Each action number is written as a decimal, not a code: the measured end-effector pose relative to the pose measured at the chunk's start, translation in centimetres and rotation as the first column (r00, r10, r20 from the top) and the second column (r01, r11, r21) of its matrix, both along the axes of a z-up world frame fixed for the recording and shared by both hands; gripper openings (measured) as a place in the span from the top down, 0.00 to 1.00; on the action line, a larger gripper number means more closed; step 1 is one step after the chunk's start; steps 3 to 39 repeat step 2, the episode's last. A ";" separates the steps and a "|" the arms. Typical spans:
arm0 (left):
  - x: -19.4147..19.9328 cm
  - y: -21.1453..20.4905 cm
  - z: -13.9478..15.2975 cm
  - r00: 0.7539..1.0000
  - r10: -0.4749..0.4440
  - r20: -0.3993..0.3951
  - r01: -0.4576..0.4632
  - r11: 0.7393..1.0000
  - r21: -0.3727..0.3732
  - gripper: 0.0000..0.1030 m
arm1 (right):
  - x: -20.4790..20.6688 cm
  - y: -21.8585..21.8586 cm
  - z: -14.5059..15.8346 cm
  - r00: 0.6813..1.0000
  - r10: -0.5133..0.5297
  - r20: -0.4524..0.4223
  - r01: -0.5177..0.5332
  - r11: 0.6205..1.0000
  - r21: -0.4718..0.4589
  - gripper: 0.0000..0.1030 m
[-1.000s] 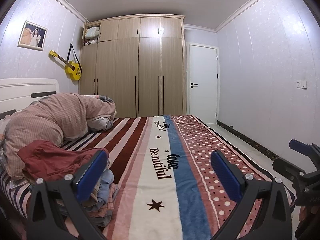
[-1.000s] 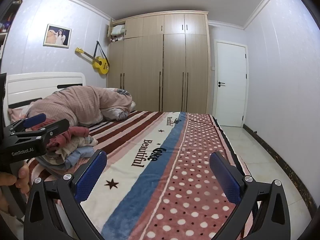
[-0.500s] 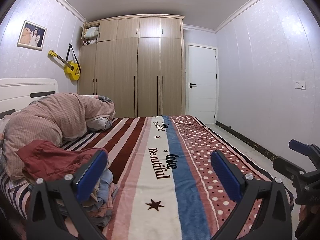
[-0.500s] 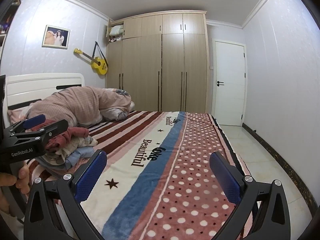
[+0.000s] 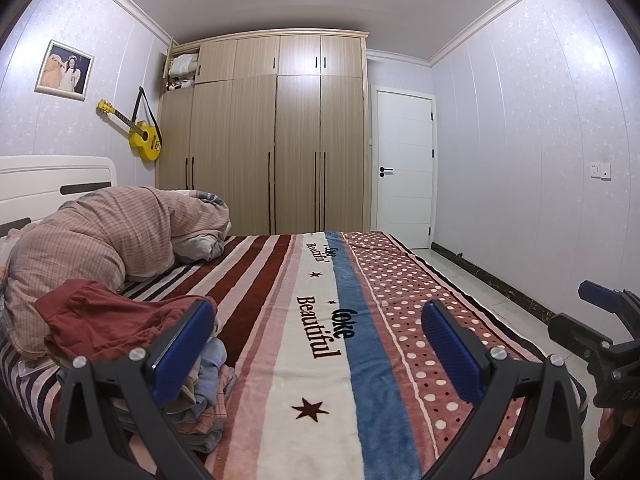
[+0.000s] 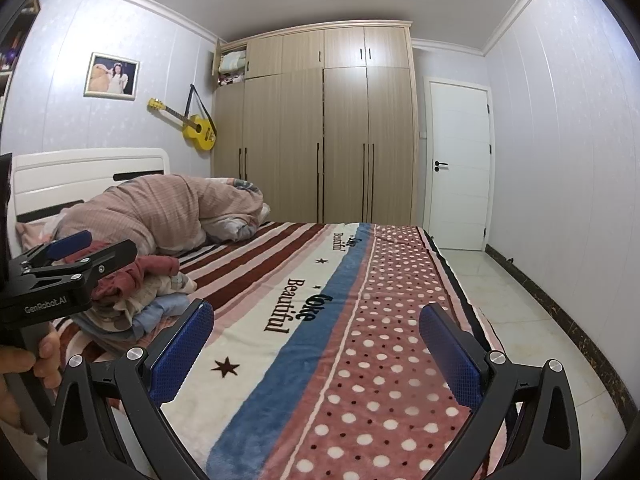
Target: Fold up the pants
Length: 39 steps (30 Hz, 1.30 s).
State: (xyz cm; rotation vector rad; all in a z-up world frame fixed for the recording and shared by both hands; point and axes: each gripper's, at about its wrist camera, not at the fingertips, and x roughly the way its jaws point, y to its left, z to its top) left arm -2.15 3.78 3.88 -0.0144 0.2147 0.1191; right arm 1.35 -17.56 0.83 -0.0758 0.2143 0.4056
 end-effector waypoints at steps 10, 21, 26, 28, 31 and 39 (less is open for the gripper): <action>0.0 0.0 0.1 1.000 0.002 -0.004 -0.002 1.000 -0.001 0.01 | -0.1 0.0 0.0 1.000 -0.001 -0.001 0.001 1.000 0.002 0.01; 0.0 0.0 0.1 1.000 0.002 -0.004 -0.002 1.000 -0.001 0.01 | -0.1 0.0 0.0 1.000 -0.001 -0.001 0.001 1.000 0.002 0.01; 0.0 0.0 0.1 1.000 0.002 -0.004 -0.002 1.000 -0.001 0.01 | -0.1 0.0 0.0 1.000 -0.001 -0.001 0.001 1.000 0.002 0.01; 0.0 0.0 0.1 1.000 0.002 -0.004 -0.002 1.000 -0.001 0.01 | -0.1 0.0 0.0 1.000 -0.001 -0.001 0.001 1.000 0.002 0.01; 0.0 0.0 0.1 1.000 0.002 -0.004 -0.002 1.000 -0.001 0.01 | -0.1 0.0 0.0 1.000 -0.001 -0.001 0.001 1.000 0.002 0.01; 0.0 0.0 0.1 1.000 0.002 -0.004 -0.002 1.000 -0.001 0.01 | -0.1 0.0 0.0 1.000 -0.001 -0.001 0.001 1.000 0.002 0.01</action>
